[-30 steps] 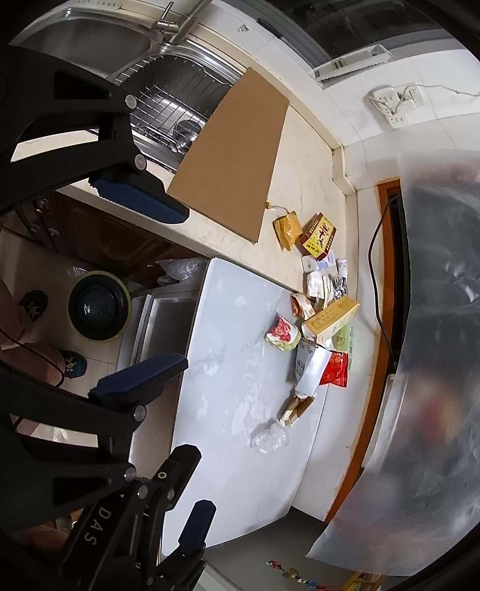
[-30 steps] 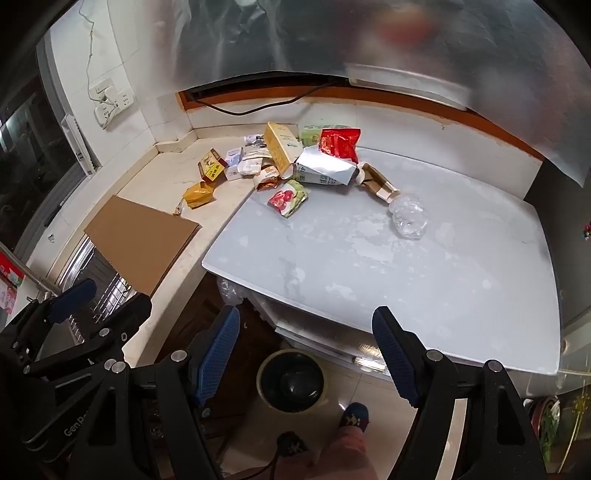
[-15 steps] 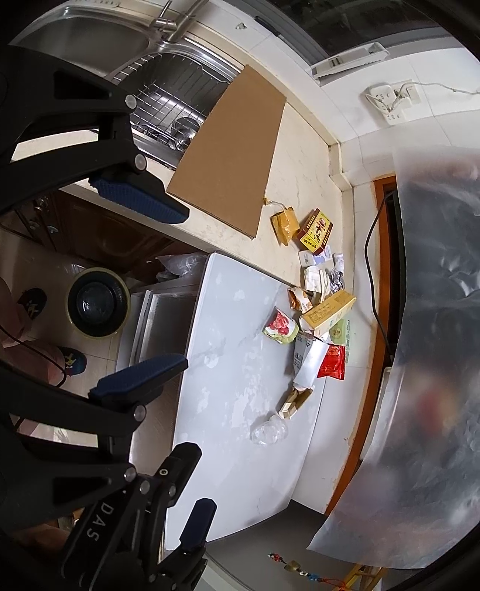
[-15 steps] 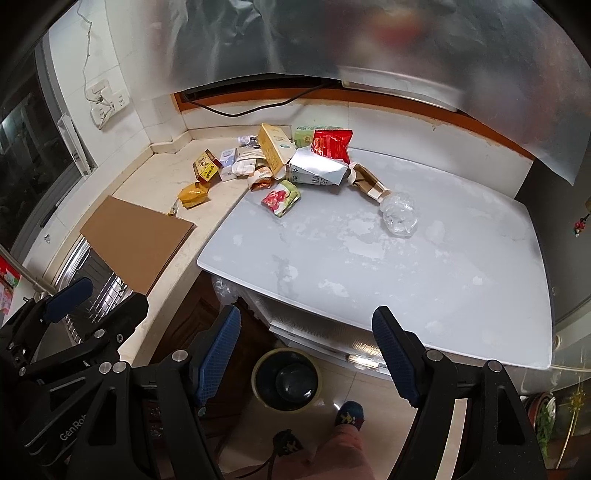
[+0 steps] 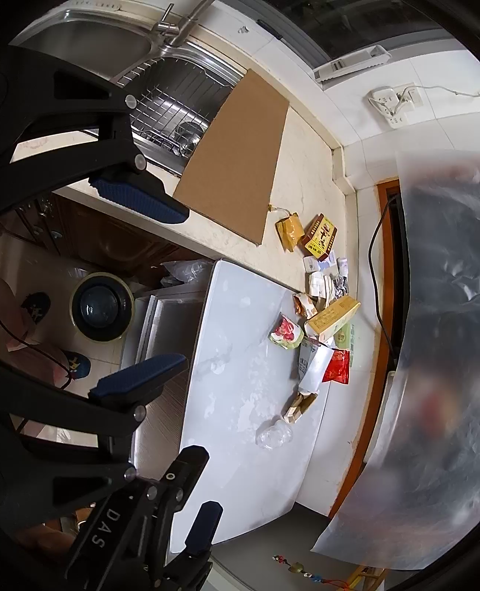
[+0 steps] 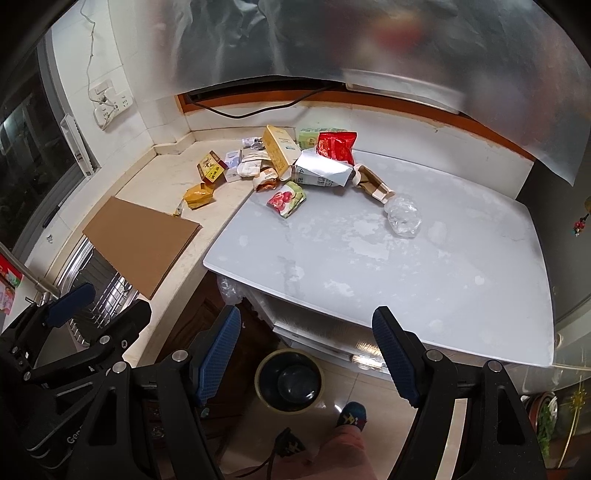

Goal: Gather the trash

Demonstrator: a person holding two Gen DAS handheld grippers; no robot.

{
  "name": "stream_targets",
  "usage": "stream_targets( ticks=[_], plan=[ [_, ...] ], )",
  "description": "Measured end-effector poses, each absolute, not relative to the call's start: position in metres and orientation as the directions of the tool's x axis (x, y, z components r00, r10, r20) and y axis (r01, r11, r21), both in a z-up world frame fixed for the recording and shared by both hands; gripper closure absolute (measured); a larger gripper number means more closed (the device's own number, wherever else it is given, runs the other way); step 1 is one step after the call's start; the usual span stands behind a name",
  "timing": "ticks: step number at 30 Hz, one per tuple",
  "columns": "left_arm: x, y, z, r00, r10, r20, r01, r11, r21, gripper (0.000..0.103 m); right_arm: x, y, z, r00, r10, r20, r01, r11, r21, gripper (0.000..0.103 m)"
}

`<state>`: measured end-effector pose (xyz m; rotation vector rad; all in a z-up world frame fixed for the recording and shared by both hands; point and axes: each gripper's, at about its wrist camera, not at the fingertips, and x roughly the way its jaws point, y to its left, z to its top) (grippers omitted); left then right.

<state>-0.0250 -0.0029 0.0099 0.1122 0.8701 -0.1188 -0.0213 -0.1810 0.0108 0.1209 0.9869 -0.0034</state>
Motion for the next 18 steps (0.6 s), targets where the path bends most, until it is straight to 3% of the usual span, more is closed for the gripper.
stream_targets(
  ticks=[18],
  plan=[
    [-0.006, -0.017, 0.017, 0.647, -0.061, -0.760, 0.144, 0.989, 0.043, 0.033, -0.005, -0.192, 0.017, 0.571, 0.054, -0.819, 0.047, 0.994, 0.098, 0.027]
  ],
)
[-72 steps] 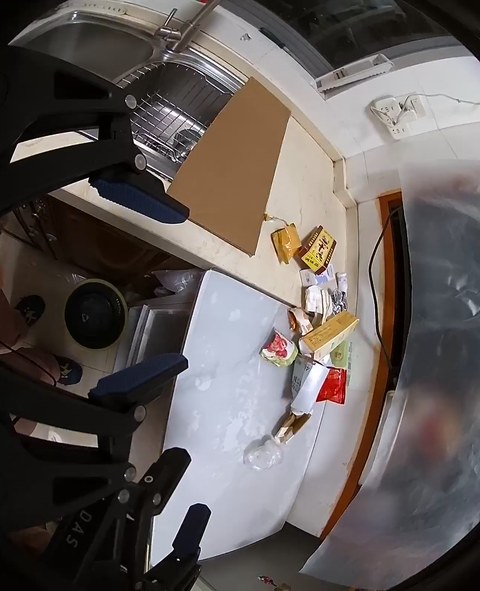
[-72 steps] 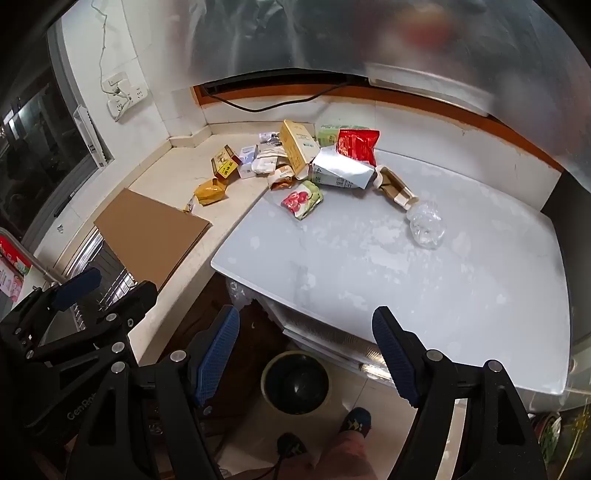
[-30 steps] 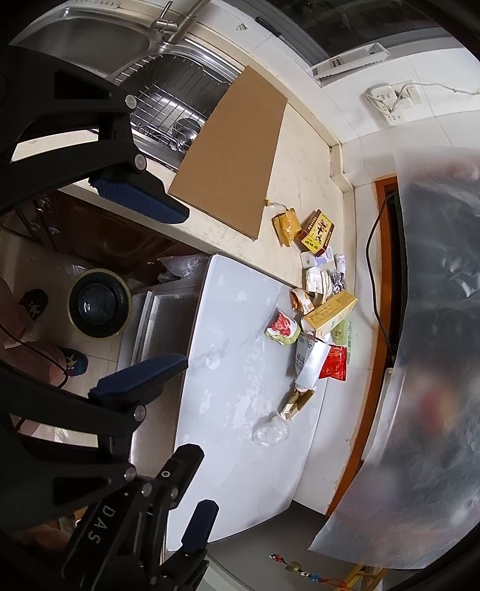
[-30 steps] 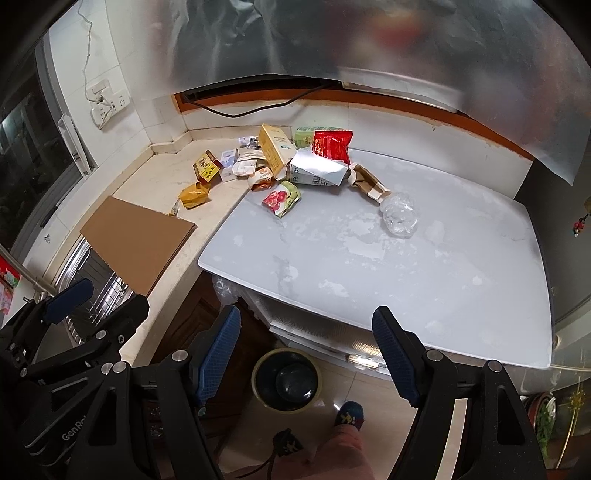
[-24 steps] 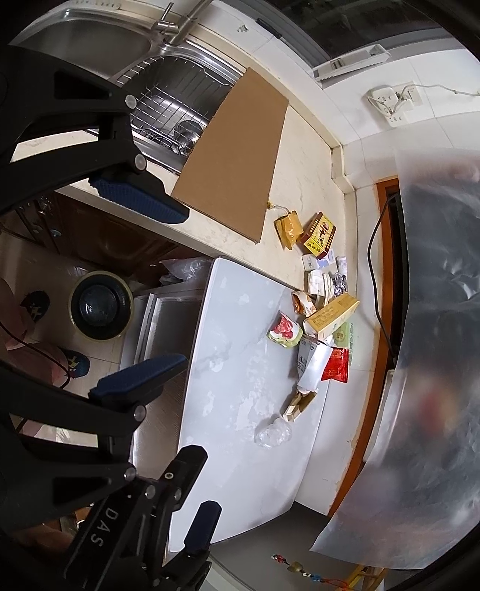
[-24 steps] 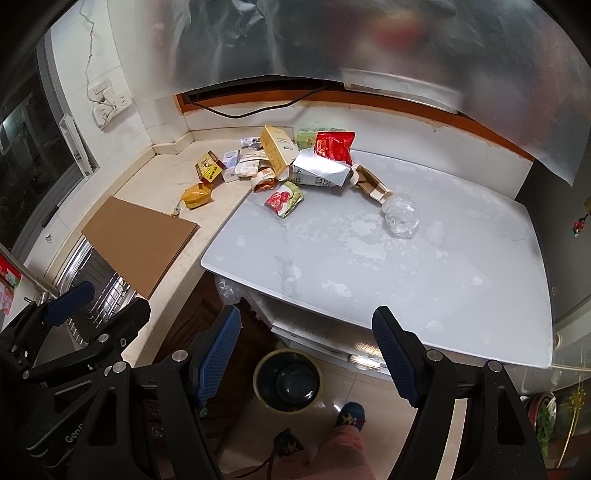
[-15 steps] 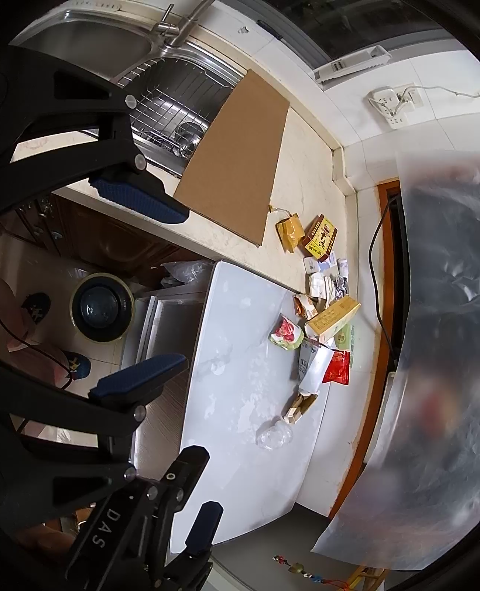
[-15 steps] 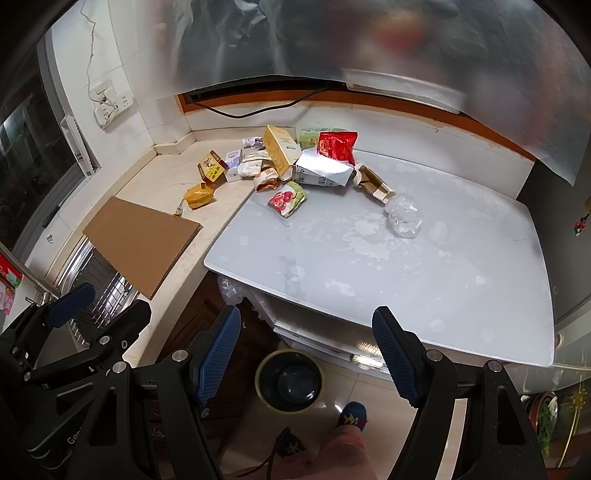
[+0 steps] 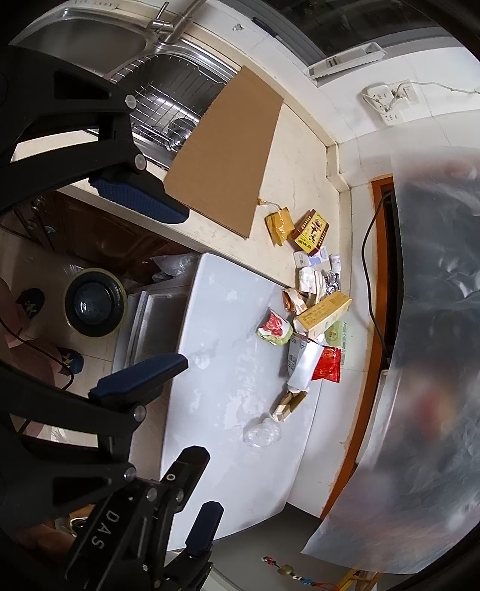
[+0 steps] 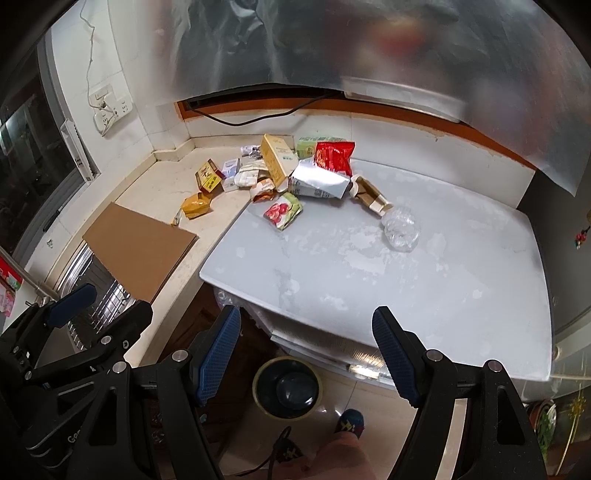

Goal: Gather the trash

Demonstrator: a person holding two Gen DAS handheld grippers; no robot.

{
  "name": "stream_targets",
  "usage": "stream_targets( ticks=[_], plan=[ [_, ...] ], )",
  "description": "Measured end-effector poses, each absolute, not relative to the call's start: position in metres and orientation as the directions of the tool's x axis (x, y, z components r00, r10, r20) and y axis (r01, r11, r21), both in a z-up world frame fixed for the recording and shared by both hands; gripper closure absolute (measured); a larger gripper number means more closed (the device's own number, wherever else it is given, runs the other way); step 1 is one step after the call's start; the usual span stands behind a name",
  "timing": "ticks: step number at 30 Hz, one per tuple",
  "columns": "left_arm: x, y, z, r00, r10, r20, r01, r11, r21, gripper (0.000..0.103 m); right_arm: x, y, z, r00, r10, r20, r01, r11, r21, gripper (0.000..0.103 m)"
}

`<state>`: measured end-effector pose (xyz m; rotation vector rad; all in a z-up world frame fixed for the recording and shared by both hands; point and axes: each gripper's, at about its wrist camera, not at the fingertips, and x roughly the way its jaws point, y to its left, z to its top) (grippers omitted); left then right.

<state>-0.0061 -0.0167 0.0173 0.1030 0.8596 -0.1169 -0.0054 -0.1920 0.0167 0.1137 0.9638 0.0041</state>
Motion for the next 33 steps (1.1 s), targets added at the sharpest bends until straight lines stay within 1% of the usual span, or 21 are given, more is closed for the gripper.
stream_targets(
  ticks=[9, 16, 24, 28, 30, 32, 33],
  plan=[
    [0.033, -0.056, 0.018, 0.638, -0.066, -0.767, 0.150, 0.988, 0.039, 0.033, 0.026, -0.226, 0.019, 0.569, 0.055, -0.820, 0.052, 0.993, 0.103, 0.027],
    [0.067, -0.091, 0.007, 0.611, -0.080, -0.788, 0.159, 0.987, 0.022, 0.033, 0.061, -0.266, 0.006, 0.543, 0.068, -0.837, 0.066, 0.990, 0.124, 0.027],
    [0.115, -0.126, -0.021, 0.543, -0.096, -0.834, 0.149, 0.989, -0.016, 0.033, 0.106, -0.323, -0.027, 0.495, 0.099, -0.863, 0.095, 0.982, 0.166, 0.027],
    [0.142, -0.136, -0.044, 0.483, -0.117, -0.868, 0.135, 0.989, -0.058, 0.033, 0.133, -0.350, -0.047, 0.499, 0.071, -0.863, 0.099, 0.986, 0.138, 0.028],
    [0.153, -0.138, -0.055, 0.452, -0.136, -0.882, 0.124, 0.988, -0.089, 0.033, 0.147, -0.361, -0.061, 0.483, 0.067, -0.873, 0.098, 0.987, 0.130, 0.029],
    [0.164, -0.141, -0.065, 0.421, -0.166, -0.892, 0.117, 0.985, -0.128, 0.033, 0.162, -0.374, -0.077, 0.458, 0.077, -0.886, 0.091, 0.987, 0.133, 0.033],
    [0.169, -0.143, -0.070, 0.407, -0.174, -0.897, 0.114, 0.984, -0.140, 0.033, 0.168, -0.377, -0.084, 0.448, 0.079, -0.891, 0.092, 0.987, 0.133, 0.034]
  ],
)
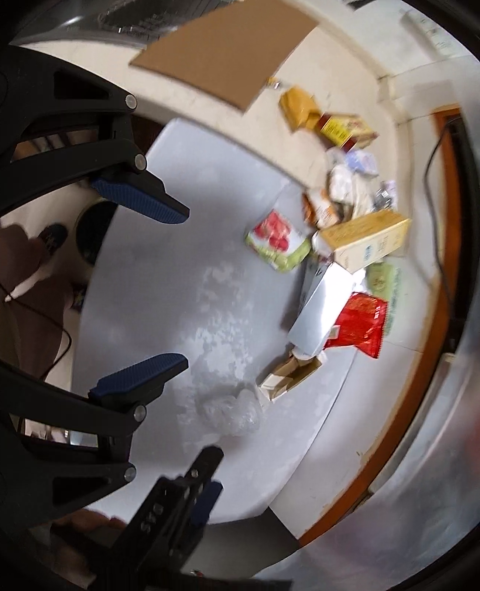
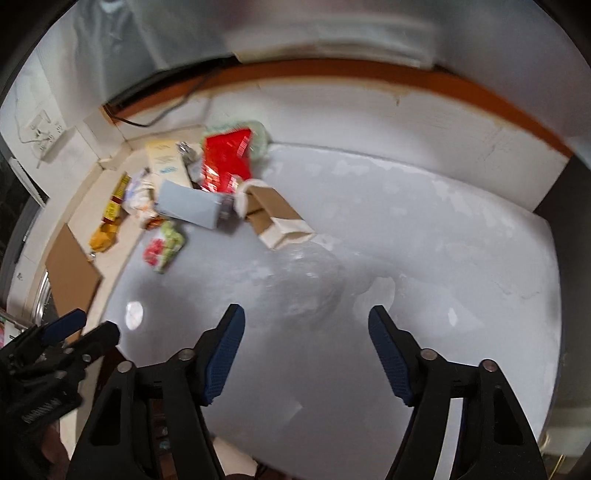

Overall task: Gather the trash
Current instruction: 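Reach the right tool to the clear plastic bag and close on it, then grasp the brown-white paper box with the left tool while right holds bag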

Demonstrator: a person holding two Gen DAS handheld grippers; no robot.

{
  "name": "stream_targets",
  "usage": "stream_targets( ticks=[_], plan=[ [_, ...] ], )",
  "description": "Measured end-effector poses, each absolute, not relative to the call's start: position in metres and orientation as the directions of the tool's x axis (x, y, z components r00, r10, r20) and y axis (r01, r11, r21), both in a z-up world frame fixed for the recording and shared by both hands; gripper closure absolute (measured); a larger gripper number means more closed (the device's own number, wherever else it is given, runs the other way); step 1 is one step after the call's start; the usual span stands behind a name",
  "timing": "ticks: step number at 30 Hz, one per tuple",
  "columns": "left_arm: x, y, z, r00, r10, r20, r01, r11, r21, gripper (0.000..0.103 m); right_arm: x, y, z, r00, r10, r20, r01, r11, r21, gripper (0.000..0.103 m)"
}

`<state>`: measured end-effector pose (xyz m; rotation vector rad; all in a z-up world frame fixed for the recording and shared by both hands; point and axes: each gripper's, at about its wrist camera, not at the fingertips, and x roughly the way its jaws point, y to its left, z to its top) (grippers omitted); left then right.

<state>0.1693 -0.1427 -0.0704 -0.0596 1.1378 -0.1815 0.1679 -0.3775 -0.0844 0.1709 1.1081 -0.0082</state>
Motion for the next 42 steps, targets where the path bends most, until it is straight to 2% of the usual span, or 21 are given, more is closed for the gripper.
stream_targets(
  ticks=[10, 12, 13, 14, 15, 17, 19, 28, 37, 38, 39, 41, 42],
  plan=[
    [0.204, -0.171, -0.092, 0.323, -0.247, -0.913, 0.141, 0.967, -0.212, 0.033, 0.225, -0.385, -0.146, 0.379, 0.208, -0.902, 0.019, 0.973, 0.232, 0.035],
    [0.208, -0.175, -0.090, 0.319, -0.256, -0.913, 0.143, 0.965, -0.221, 0.033, 0.231, -0.379, -0.155, 0.371, 0.214, -0.903, 0.003, 0.973, 0.232, 0.042],
    [0.212, -0.178, -0.089, 0.319, -0.262, -0.911, 0.146, 0.963, -0.226, 0.033, 0.234, -0.377, -0.159, 0.366, 0.218, -0.905, -0.010, 0.973, 0.230, 0.054],
    [0.214, -0.180, -0.088, 0.319, -0.268, -0.909, 0.147, 0.962, -0.231, 0.033, 0.235, -0.373, -0.162, 0.361, 0.222, -0.906, -0.018, 0.973, 0.232, 0.061],
    [0.217, -0.183, -0.088, 0.318, -0.272, -0.908, 0.148, 0.960, -0.236, 0.033, 0.237, -0.373, -0.165, 0.359, 0.227, -0.906, -0.023, 0.972, 0.234, 0.062],
    [0.223, -0.189, -0.088, 0.316, -0.286, -0.905, 0.150, 0.957, -0.250, 0.033, 0.235, -0.374, -0.168, 0.372, 0.243, -0.896, -0.033, 0.968, 0.249, 0.072],
    [0.230, -0.195, -0.088, 0.316, -0.296, -0.902, 0.146, 0.954, -0.262, 0.033, 0.232, -0.378, -0.165, 0.391, 0.248, -0.887, -0.037, 0.967, 0.254, 0.074],
    [0.266, -0.232, -0.113, 0.287, -0.359, -0.888, 0.056, 0.932, -0.358, 0.033, 0.216, -0.440, -0.136, 0.486, 0.163, -0.859, 0.090, 0.968, 0.234, 0.075],
    [0.302, -0.258, -0.146, 0.347, -0.272, -0.897, -0.095, 0.942, -0.322, 0.033, 0.213, -0.469, -0.132, 0.513, 0.148, -0.846, 0.114, 0.965, 0.238, 0.075],
    [0.305, -0.260, -0.147, 0.349, -0.266, -0.899, -0.102, 0.942, -0.318, 0.036, 0.212, -0.469, -0.132, 0.512, 0.146, -0.846, 0.112, 0.966, 0.235, 0.075],
    [0.307, -0.263, -0.150, 0.352, -0.255, -0.901, -0.111, 0.944, -0.310, 0.047, 0.213, -0.468, -0.133, 0.511, 0.144, -0.847, 0.111, 0.967, 0.231, 0.075],
    [0.309, -0.265, -0.151, 0.363, -0.237, -0.901, -0.127, 0.946, -0.299, 0.057, 0.211, -0.469, -0.134, 0.511, 0.143, -0.848, 0.108, 0.968, 0.228, 0.075],
    [0.310, -0.268, -0.151, 0.375, -0.244, -0.894, -0.122, 0.943, -0.309, 0.066, 0.211, -0.468, -0.134, 0.510, 0.144, -0.848, 0.106, 0.968, 0.228, 0.075]
  ],
)
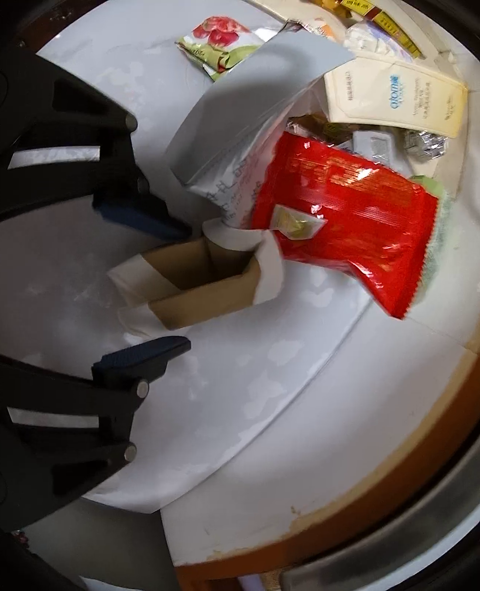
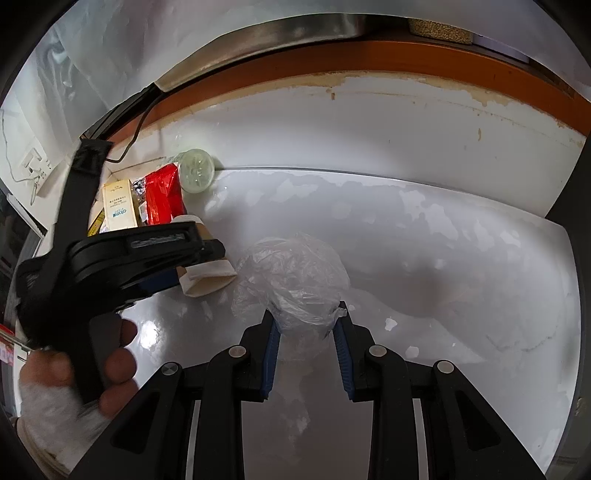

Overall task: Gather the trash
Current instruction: 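Grasp the brown-white paper box with the left tool while right holds bag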

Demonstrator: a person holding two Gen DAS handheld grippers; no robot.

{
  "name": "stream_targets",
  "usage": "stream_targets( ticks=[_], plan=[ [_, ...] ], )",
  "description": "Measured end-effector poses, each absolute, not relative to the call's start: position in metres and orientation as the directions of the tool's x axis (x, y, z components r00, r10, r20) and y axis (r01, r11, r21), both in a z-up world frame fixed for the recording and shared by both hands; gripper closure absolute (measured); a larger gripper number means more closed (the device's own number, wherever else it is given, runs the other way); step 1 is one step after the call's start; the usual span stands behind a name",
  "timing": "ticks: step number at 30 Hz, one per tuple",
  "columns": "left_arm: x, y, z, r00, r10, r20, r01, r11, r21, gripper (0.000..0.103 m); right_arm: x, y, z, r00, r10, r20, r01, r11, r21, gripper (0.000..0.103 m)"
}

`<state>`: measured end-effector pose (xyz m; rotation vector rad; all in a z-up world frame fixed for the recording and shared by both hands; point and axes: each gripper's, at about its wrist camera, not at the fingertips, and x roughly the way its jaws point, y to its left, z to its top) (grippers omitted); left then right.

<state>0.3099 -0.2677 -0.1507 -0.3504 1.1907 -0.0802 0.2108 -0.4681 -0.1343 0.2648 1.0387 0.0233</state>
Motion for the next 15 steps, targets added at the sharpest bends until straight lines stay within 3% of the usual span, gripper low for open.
stream_targets(
  ticks=[7, 15],
  plan=[
    [0.293, -0.261, -0.141, 0.389, -0.281, -0.877, -0.082, 0.938, -0.337, 0.076, 0.202, -0.459, -0.135, 0.506, 0.140, -0.851, 0.084, 0.974, 0.210, 0.075],
    [0.235, -0.219, -0.108, 0.366, -0.359, -0.859, 0.098, 0.932, -0.348, 0.077, 0.181, -0.431, -0.131, 0.490, 0.170, -0.855, 0.044, 0.975, 0.218, 0.075]
  ],
)
